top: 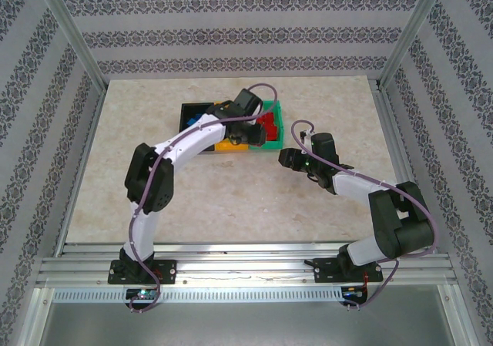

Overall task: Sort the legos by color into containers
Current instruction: Place the lego in the container, then reset both arms

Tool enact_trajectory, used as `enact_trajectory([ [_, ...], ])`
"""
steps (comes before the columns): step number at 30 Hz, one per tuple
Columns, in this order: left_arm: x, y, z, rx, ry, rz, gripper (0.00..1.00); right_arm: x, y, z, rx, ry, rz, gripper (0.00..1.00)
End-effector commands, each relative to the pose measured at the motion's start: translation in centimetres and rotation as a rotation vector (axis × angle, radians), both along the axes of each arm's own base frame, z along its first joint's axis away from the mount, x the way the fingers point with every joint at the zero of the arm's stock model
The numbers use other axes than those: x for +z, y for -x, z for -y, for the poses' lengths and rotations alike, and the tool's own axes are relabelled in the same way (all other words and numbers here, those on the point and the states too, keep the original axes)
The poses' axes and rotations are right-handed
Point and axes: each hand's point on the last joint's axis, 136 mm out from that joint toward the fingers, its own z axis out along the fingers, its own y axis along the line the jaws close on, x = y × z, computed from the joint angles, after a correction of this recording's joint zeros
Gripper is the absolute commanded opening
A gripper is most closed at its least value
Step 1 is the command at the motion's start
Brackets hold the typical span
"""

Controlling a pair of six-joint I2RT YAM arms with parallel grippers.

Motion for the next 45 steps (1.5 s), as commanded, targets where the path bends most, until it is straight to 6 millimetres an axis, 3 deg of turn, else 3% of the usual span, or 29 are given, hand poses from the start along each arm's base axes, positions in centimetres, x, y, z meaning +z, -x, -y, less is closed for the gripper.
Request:
enact_trajectory([
  [1, 0.6, -1.8, 0.0, -0.030, 0.010, -0.017, 0.34, 0.0, -0.4, 0.1, -0.008, -0.015, 0.007, 0.52],
  [11, 0.3, -7.5, 1.4, -0.029, 0.070, -0.019, 0.36, -0.2, -0.7, 0.0, -0.005, -0.014, 0.003, 0.52],
  [15, 1.0, -8.5, 1.5, -0.020, 0.097, 0.011, 0.55, -0.2, -0.7, 0.0, -0.006, -0.014, 0.004, 0.52],
  [17, 1.5, -8.6, 1.6, -0.020, 0.104, 0.023, 0.68, -0.2, -0.7, 0.0, -0.003, -0.013, 0.001, 0.52],
  [20, 2.7, -8.2, 1.5, -0.024, 0.105, 0.039, 0.79, -0.3, -0.8, -0.1, 0.001, -0.013, -0.004, 0.52],
  [26, 6.0, -5.1, 1.3, -0.049, 0.122, 0.126, 0.82, -0.4, -0.8, -0.1, 0.002, -0.008, -0.005, 0.52],
  [31, 6.8, -2.2, -2.2, 0.030, 0.161, 0.242, 0.87, -0.2, -0.8, 0.2, -0.001, 0.008, 0.003, 0.52],
  [34, 5.7, 0.0, -5.1, 0.091, 0.176, 0.275, 0.87, 0.1, -0.7, 0.6, -0.012, 0.027, 0.024, 0.52],
  [39, 3.3, 2.9, -11.0, 0.199, 0.168, 0.289, 0.87, 0.8, -0.5, 1.0, -0.022, 0.039, 0.060, 0.52],
  [45, 2.0, 5.7, -18.4, 0.366, 0.183, 0.338, 0.87, 2.1, -0.3, 2.2, -0.058, 0.086, 0.138, 0.52],
])
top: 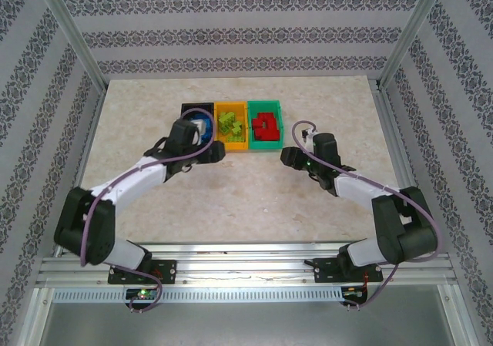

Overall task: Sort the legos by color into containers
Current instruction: Reset both arms

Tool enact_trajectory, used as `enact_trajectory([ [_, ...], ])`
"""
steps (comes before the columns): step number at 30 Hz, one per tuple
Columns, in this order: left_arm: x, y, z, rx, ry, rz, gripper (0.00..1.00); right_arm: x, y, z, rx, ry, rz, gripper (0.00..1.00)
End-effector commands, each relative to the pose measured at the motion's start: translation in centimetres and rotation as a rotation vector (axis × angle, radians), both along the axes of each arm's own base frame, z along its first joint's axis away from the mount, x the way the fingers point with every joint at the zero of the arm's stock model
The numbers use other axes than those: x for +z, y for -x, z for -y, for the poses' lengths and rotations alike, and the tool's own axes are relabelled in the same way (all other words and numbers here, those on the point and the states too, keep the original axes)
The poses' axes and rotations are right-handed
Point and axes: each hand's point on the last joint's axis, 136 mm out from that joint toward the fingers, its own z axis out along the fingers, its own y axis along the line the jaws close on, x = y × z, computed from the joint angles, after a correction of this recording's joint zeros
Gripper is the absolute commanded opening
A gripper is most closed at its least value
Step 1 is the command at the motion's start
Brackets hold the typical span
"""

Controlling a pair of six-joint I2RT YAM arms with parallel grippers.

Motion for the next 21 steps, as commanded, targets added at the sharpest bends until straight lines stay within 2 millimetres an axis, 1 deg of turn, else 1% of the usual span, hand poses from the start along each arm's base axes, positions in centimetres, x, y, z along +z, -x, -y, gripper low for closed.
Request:
enact_trajectory([
  [1, 2.9, -0.6, -3.0, 0.113, 0.066, 0.151, 0.87, 1.1, -0.1, 1.6, -0.043, 0.050, 0.082, 0.52],
  [2, 2.6, -0.1, -4.2, 0.141, 0.067, 0.156, 0.89, 1.5, 0.0, 1.8, -0.051, 0.058, 0.099, 0.52],
  [5, 2.5, 0.9, -6.9, 0.198, 0.060, 0.177, 0.89, 2.3, 0.4, 2.8, -0.079, 0.088, 0.144, 0.52],
  [6, 2.6, 1.1, -7.7, 0.218, 0.051, 0.183, 0.91, 2.6, 0.5, 3.3, -0.096, 0.098, 0.154, 0.53],
  [7, 2.6, 1.4, -8.6, 0.238, 0.037, 0.187, 0.93, 3.0, 0.7, 4.0, -0.126, 0.102, 0.158, 0.54],
  [10, 3.1, 1.7, -11.1, 0.303, -0.002, 0.194, 1.00, 4.1, 0.9, 7.1, -0.236, 0.072, 0.144, 0.56],
  [12, 3.2, 1.8, -12.7, 0.347, -0.037, 0.197, 1.00, 5.2, 1.0, 9.2, -0.283, 0.074, 0.180, 0.68],
  [13, 3.3, 1.9, -13.4, 0.360, -0.060, 0.209, 1.00, 5.6, 1.1, 10.4, -0.329, 0.092, 0.198, 0.76],
  [14, 3.4, 2.0, -14.0, 0.374, -0.085, 0.224, 1.00, 5.8, 1.3, 11.8, -0.388, 0.121, 0.214, 0.85],
  [16, 3.8, 2.1, -15.1, 0.402, -0.135, 0.276, 1.00, 6.1, 1.9, 14.6, -0.528, 0.180, 0.249, 0.97],
  [17, 4.0, 2.2, -15.8, 0.428, -0.163, 0.306, 1.00, 6.1, 2.3, 16.1, -0.604, 0.212, 0.270, 0.98],
  [19, 3.9, 2.6, -17.4, 0.502, -0.206, 0.364, 1.00, 6.2, 3.2, 18.3, -0.713, 0.277, 0.305, 0.98],
  [20, 3.7, 3.0, -18.2, 0.545, -0.224, 0.399, 1.00, 6.6, 3.5, 19.2, -0.747, 0.316, 0.329, 0.98],
  [21, 3.6, 3.3, -18.9, 0.583, -0.236, 0.436, 1.00, 5.7, 4.0, 19.6, -0.748, 0.362, 0.328, 0.98],
])
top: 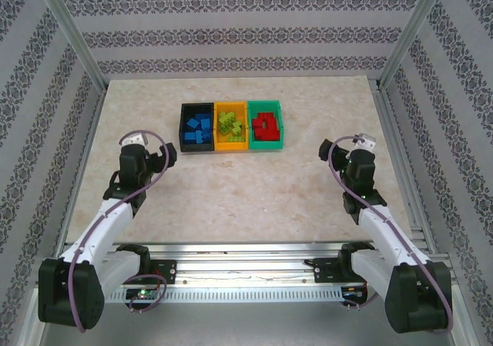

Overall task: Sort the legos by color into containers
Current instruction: Reset both arms

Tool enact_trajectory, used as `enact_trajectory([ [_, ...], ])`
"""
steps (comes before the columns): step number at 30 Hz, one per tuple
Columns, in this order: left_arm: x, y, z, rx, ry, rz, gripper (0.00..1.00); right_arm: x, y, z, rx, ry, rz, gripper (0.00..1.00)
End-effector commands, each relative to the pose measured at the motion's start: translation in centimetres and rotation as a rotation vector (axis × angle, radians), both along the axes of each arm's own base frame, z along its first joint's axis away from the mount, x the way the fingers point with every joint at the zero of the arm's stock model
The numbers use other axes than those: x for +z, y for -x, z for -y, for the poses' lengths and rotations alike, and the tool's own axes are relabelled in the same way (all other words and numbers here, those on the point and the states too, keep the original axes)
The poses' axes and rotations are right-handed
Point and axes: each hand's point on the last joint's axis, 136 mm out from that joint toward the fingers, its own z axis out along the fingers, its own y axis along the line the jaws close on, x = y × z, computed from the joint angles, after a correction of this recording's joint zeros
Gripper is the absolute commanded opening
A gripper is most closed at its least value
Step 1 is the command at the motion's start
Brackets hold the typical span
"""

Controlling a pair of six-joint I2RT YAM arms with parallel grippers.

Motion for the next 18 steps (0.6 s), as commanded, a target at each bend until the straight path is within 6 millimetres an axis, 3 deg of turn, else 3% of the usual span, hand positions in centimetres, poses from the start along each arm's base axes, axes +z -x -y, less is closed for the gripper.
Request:
enact_trajectory([
  [1, 0.9, 0.4, -3.7, 0.167, -0.116, 0.160, 1.00, -0.4, 1.4, 4.3, -0.192, 0.179, 0.015, 0.98],
  [4, 1.1, 0.9, -4.6, 0.210, -0.135, 0.280, 1.00, -1.0, 1.2, 5.0, -0.191, 0.292, -0.029, 0.98],
  [7, 1.1, 0.2, -4.5, 0.167, -0.219, 0.260, 1.00, -2.2, 0.3, 4.9, -0.163, 0.329, -0.058, 0.98],
  [11, 0.1, -1.2, -4.6, 0.139, -0.295, 0.231, 0.99, -3.5, -1.7, 3.9, -0.083, 0.361, -0.049, 0.99],
  [18, -2.1, -3.0, -4.4, 0.096, -0.362, 0.208, 1.00, -2.7, -3.3, 0.2, 0.130, 0.359, 0.069, 0.98],
])
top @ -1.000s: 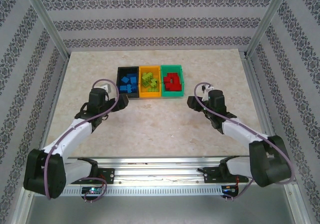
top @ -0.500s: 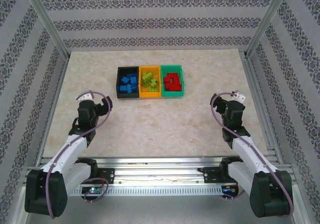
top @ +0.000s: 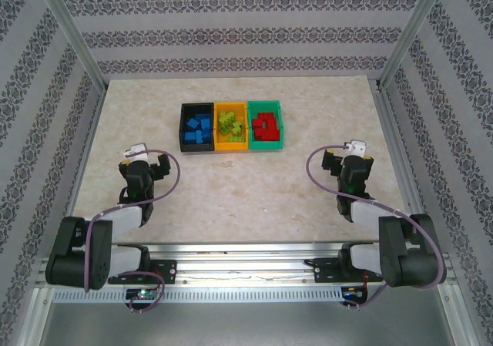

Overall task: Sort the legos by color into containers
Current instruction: Reset both arms

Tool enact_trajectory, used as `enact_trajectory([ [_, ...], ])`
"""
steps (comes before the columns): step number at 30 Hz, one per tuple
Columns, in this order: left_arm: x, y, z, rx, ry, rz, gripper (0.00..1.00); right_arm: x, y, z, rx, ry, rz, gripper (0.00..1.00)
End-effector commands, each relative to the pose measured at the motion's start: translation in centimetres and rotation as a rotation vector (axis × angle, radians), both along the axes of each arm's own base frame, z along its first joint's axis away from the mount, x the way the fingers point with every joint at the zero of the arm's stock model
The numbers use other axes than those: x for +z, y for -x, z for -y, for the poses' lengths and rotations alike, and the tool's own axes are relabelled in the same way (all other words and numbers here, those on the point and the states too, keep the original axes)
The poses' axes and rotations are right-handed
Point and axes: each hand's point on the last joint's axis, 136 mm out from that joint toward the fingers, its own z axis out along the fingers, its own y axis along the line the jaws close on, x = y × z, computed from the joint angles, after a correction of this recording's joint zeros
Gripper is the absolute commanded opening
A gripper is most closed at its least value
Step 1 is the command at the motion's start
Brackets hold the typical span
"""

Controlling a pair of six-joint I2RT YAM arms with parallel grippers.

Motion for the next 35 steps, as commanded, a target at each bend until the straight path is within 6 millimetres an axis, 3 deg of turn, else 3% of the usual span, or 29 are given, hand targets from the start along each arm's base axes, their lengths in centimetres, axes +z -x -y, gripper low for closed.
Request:
enact_trajectory([
  [1, 2.5, -1.7, -0.3, -0.019, -0.064, 0.119, 1.00, 2.5, -1.5, -2.0, 0.136, 0.008, 0.107, 0.98],
  [6, -0.5, -3.0, 1.9, -0.154, -0.070, 0.103, 1.00, 1.0, -2.5, -3.5, 0.220, -0.011, 0.127, 0.98],
  [8, -0.2, -3.8, 3.0, -0.224, -0.090, 0.125, 0.99, 0.0, -3.1, -4.1, 0.258, -0.010, 0.097, 0.98],
  [11, -1.5, -4.5, 3.6, -0.267, -0.078, 0.020, 0.99, -0.2, -3.8, -4.8, 0.298, -0.011, 0.080, 0.98],
  [13, -1.3, -4.9, 3.7, -0.268, -0.078, 0.012, 0.99, -1.1, -3.7, -4.0, 0.249, -0.013, 0.032, 0.98],
  [15, -1.6, -5.0, 3.6, -0.264, -0.078, 0.002, 1.00, 0.0, -4.8, -3.4, 0.207, -0.023, 0.061, 0.98],
  [35, -1.3, -4.7, 3.8, -0.273, -0.081, 0.029, 0.99, -0.1, -4.7, -3.4, 0.211, -0.019, 0.053, 0.98],
])
